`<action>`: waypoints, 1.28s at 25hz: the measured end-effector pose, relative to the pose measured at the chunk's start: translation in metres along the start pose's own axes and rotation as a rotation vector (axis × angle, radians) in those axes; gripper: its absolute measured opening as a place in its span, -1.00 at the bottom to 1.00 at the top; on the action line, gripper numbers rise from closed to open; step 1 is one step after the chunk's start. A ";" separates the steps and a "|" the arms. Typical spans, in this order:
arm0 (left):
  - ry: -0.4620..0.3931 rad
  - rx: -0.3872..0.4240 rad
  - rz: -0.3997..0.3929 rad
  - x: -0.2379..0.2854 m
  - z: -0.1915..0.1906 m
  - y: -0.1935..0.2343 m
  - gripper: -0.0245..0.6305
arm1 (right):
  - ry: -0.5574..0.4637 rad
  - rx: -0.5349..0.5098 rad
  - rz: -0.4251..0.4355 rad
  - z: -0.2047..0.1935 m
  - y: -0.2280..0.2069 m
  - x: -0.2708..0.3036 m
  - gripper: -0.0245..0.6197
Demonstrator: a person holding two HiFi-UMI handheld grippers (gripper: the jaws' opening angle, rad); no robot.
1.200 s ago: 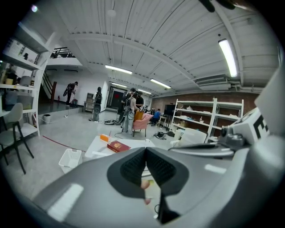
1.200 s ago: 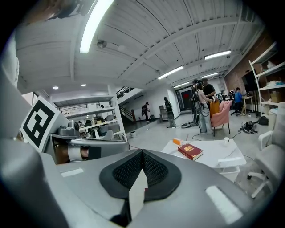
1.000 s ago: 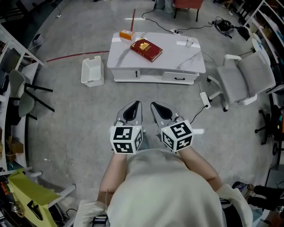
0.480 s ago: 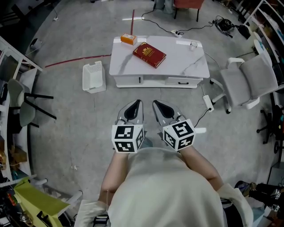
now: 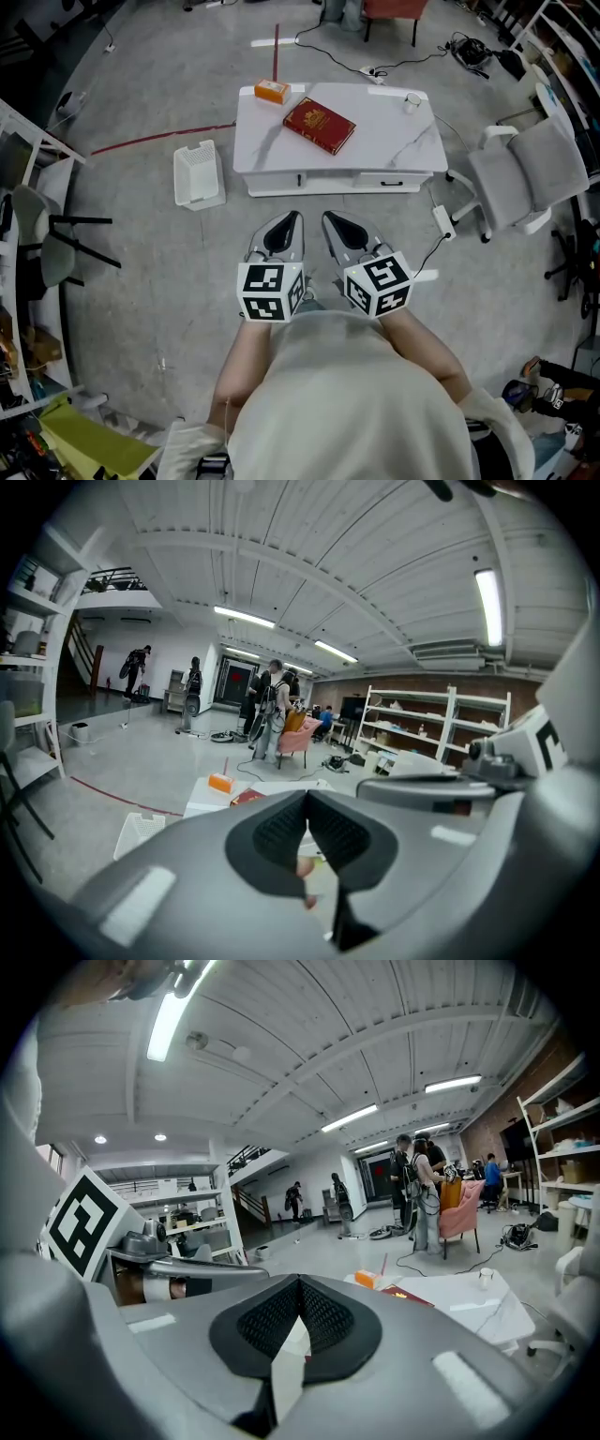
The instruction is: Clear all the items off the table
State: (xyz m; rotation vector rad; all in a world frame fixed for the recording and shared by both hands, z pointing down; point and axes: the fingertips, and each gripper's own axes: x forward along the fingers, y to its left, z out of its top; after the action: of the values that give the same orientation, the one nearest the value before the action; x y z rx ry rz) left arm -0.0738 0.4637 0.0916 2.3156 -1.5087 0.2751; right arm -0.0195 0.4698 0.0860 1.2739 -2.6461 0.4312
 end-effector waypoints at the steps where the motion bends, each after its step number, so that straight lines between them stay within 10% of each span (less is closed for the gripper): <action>1: 0.001 0.001 -0.002 0.003 0.001 0.004 -0.90 | -0.001 0.001 -0.002 0.001 -0.001 0.004 -0.93; 32: 0.052 -0.021 -0.019 0.057 0.012 0.065 -0.90 | 0.040 -0.012 -0.034 0.011 -0.020 0.076 -0.93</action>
State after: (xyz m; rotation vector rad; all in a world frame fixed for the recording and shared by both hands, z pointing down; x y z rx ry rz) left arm -0.1102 0.3871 0.1132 2.2876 -1.4572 0.3111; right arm -0.0515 0.3983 0.1004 1.2908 -2.5868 0.4306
